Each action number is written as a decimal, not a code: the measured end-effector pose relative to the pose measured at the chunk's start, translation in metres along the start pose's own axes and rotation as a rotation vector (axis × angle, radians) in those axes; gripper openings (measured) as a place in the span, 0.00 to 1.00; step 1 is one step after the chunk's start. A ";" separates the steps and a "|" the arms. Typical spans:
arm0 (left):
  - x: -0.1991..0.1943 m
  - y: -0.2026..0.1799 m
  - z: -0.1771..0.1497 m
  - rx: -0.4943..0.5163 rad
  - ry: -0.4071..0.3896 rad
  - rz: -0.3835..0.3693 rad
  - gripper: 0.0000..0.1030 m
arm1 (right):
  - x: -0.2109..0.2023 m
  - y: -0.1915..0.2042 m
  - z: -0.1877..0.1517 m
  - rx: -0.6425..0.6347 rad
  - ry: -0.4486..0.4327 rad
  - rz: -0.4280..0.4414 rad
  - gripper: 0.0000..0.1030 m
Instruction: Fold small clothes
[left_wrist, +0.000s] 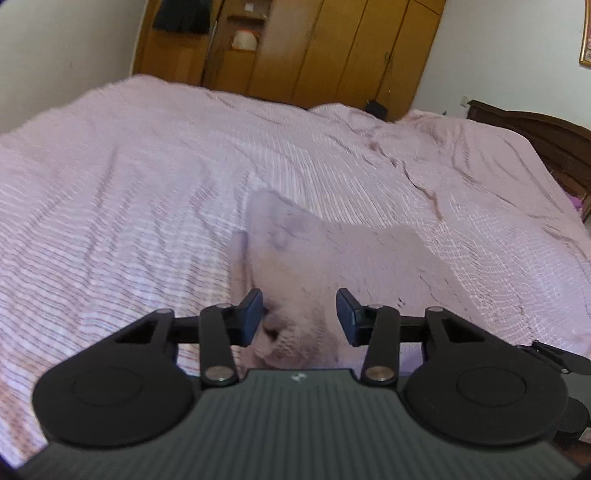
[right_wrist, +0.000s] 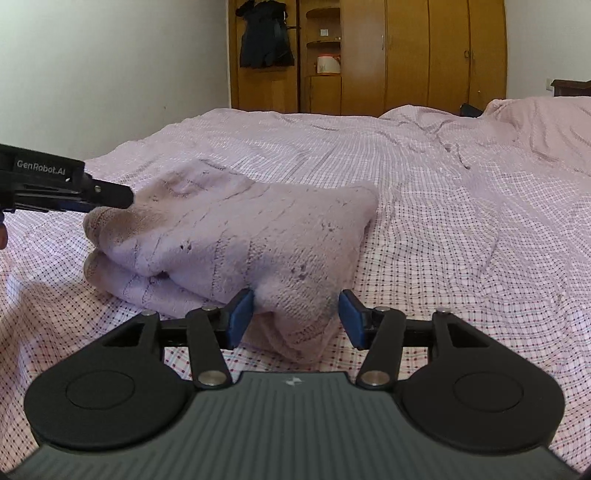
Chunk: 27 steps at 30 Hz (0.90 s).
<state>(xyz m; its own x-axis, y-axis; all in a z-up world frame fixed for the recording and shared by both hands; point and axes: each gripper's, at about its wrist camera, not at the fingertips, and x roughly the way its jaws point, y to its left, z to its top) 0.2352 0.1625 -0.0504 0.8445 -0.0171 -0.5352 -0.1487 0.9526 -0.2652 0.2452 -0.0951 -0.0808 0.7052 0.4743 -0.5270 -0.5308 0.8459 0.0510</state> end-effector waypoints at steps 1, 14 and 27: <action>0.004 0.000 -0.001 -0.005 0.004 0.004 0.42 | 0.000 0.001 0.001 -0.002 -0.001 -0.001 0.58; -0.021 0.012 0.004 -0.045 -0.011 -0.066 0.19 | -0.019 -0.012 0.013 0.085 -0.032 -0.006 0.22; -0.029 0.010 -0.002 -0.023 0.066 -0.003 0.21 | -0.042 -0.033 0.009 0.106 -0.012 0.050 0.20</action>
<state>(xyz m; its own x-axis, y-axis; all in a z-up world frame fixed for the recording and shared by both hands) 0.2077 0.1716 -0.0391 0.8092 -0.0408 -0.5861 -0.1588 0.9453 -0.2849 0.2370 -0.1405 -0.0524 0.6852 0.5191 -0.5110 -0.5133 0.8418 0.1669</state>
